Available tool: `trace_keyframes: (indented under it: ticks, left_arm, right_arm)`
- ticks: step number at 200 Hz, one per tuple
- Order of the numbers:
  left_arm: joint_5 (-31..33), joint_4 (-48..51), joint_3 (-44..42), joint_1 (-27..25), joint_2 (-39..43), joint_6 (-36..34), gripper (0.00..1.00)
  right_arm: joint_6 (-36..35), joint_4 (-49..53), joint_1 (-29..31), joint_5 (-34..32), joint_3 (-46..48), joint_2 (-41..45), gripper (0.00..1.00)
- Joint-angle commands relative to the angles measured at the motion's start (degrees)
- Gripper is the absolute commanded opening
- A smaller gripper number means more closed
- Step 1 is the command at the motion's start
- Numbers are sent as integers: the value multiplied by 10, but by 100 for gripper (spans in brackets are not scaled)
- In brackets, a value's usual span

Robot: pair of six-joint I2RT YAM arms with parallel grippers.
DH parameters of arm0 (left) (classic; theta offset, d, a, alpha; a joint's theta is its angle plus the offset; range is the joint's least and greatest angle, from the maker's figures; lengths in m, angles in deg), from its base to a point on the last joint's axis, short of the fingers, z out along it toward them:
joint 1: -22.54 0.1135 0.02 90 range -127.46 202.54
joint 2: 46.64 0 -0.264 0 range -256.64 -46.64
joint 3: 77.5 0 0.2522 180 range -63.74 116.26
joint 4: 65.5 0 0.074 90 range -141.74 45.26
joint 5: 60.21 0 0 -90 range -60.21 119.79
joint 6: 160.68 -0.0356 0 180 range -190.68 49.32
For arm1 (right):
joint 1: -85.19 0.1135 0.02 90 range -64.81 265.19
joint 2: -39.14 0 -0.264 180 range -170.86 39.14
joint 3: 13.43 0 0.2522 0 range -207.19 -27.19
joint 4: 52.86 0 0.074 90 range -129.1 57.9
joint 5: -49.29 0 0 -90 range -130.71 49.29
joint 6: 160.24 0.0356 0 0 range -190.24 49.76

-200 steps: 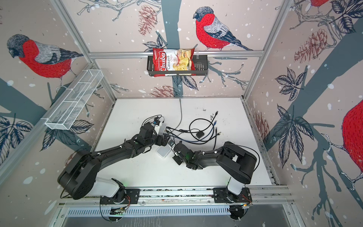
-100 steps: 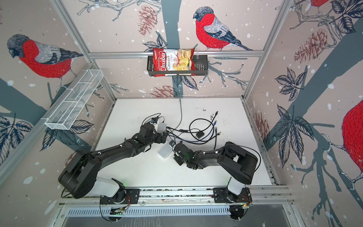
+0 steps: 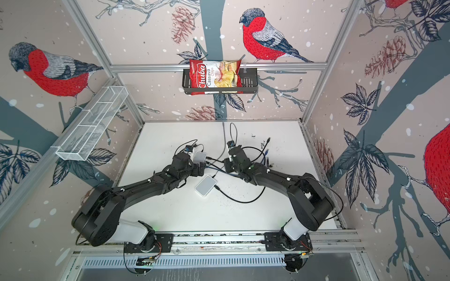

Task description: Insert the plug into the switch port

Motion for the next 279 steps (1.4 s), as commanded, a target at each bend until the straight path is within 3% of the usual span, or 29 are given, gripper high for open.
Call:
trace_keyframes:
  ticks: [1, 30, 57, 92, 127, 187, 223, 279]
  left_arm:
    - [9, -18, -7, 3, 8, 4, 97]
    - [11, -24, -16, 7, 10, 7, 98]
    - [14, -27, -20, 8, 8, 5, 98]
    - [17, -26, -20, 10, 12, 4, 98]
    - [21, -25, -21, 10, 18, 1, 98]
    - [35, -25, -29, 11, 23, 4, 97]
    - [50, -27, -30, 11, 28, 2, 98]
    - [53, -24, -25, 14, 24, -4, 98]
  right_arm:
    - [29, 33, -18, 28, -49, -24, 44]
    - [38, 63, -37, 25, -136, -91, 43]
    - [40, 142, -46, -9, -249, -180, 33]
    - [27, 176, -45, -32, -335, -274, 34]
    - [14, 190, -43, -45, -391, -342, 43]
    - [7, 254, -43, -77, -496, -437, 43]
    - [-1, 275, -41, -84, -525, -470, 42]
    - [-15, 303, -37, -110, -546, -491, 32]
